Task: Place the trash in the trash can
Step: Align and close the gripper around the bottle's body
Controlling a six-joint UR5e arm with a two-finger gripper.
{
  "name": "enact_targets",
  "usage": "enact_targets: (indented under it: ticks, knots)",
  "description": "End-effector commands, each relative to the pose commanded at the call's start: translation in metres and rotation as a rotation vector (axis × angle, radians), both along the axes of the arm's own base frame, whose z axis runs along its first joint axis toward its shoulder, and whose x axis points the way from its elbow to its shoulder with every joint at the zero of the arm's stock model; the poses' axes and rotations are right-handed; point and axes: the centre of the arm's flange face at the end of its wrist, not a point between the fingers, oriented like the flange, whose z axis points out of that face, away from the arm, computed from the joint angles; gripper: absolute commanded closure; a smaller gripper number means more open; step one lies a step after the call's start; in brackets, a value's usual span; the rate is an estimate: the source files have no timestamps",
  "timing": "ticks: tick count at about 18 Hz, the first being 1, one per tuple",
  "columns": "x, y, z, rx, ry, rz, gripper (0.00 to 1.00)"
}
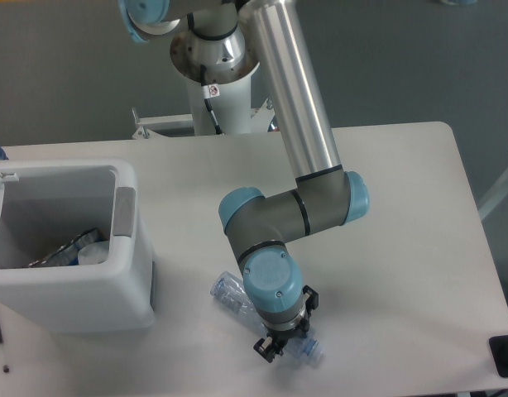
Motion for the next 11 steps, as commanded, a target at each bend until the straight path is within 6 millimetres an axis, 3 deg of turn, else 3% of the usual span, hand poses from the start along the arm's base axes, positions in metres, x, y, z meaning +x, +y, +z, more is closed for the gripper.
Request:
enact_targets:
  ticks: [7, 11]
  knots:
    - [-0.003, 0.003, 0.011, 0.015, 0.014, 0.0, 0.46]
    - [-0.01, 0.012, 0.039, 0.061, 0.047, -0.004, 0.46]
